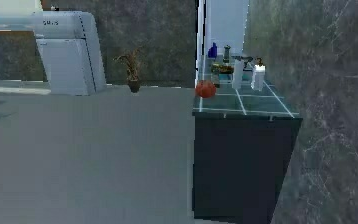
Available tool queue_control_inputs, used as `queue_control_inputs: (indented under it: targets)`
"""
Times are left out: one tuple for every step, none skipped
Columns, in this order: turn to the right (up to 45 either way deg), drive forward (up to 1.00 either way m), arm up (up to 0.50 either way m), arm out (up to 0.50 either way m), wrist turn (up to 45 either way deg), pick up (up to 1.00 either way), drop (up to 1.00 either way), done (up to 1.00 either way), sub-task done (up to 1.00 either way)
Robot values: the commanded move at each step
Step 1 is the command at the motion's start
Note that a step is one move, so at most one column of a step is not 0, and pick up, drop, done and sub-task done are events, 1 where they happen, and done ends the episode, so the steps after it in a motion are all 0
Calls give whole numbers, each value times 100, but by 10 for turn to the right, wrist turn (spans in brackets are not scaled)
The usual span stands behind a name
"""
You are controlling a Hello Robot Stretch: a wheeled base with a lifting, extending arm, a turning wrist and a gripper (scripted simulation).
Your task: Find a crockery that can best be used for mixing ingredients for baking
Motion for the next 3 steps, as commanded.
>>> queue_control_inputs:
  targets:
    - [-270, 0, 0, 0, 0, 0, 0, 0, 0]
    - [0, 100, 0, 0, 0, 0, 0, 0, 0]
    - [-30, 0, 0, 0, 0, 0, 0, 0, 0]
